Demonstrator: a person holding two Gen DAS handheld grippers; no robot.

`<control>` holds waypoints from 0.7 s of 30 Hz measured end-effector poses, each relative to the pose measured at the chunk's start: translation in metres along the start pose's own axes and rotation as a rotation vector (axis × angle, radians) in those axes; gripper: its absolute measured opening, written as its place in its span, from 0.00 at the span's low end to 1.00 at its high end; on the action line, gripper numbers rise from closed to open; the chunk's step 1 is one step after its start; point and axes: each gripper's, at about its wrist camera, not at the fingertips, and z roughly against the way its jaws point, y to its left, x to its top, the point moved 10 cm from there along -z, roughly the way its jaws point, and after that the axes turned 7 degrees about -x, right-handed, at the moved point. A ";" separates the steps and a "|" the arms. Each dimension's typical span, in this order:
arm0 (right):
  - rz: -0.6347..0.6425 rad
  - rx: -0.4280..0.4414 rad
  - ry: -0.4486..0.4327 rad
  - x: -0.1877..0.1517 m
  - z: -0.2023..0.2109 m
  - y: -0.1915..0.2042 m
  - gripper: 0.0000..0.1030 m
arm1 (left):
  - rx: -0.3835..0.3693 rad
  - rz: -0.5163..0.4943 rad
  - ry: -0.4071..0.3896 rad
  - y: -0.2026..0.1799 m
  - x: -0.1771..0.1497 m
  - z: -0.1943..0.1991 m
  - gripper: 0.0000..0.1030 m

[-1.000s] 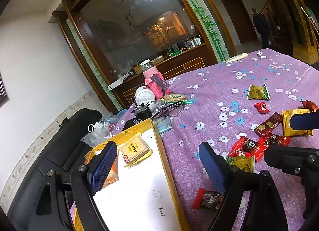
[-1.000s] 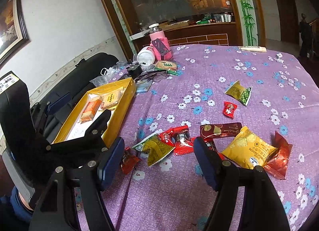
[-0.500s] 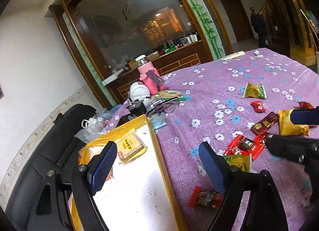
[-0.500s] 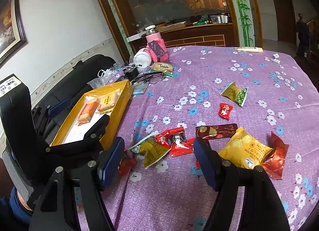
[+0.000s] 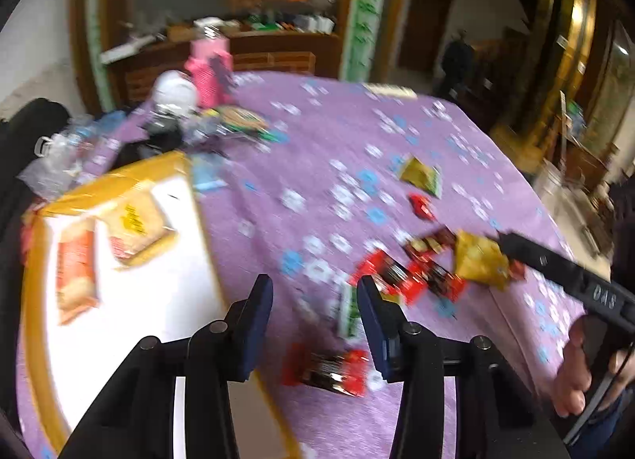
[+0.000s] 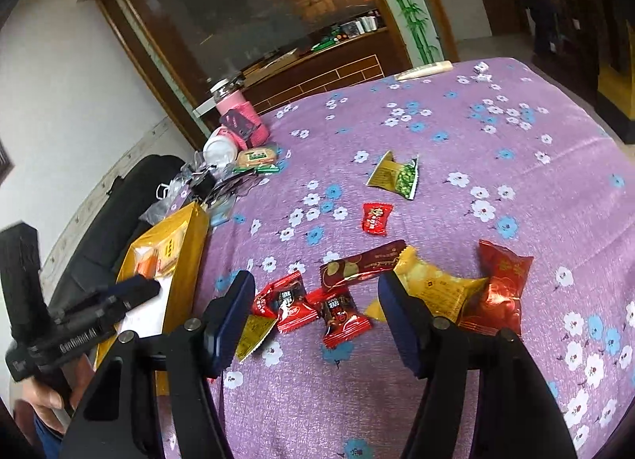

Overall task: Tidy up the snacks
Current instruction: 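Move both grippers back over the scattered snacks on the tablecloth, then grasp the green pack with the left gripper while the right grasps the cheese pack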

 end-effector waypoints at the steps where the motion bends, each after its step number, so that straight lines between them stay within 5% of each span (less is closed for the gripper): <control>1: -0.010 -0.002 -0.002 0.001 0.001 -0.002 0.62 | -0.004 -0.009 0.018 -0.006 -0.004 -0.005 0.45; 5: -0.044 -0.005 -0.011 0.004 0.004 -0.010 0.62 | 0.019 -0.102 0.076 -0.034 -0.017 -0.028 0.46; 9: -0.094 -0.016 -0.024 0.010 0.008 -0.022 0.62 | 0.079 -0.142 0.113 -0.039 -0.022 -0.048 0.69; 12: -0.132 -0.031 -0.035 0.015 0.012 -0.034 0.62 | 0.100 -0.150 0.140 -0.039 -0.026 -0.063 0.69; 15: -0.169 -0.068 -0.032 0.018 0.011 -0.050 0.62 | 0.105 -0.143 0.171 -0.038 -0.033 -0.076 0.58; 21: -0.185 -0.150 0.037 0.011 -0.003 -0.071 0.62 | 0.102 -0.129 0.128 -0.039 -0.031 -0.074 0.46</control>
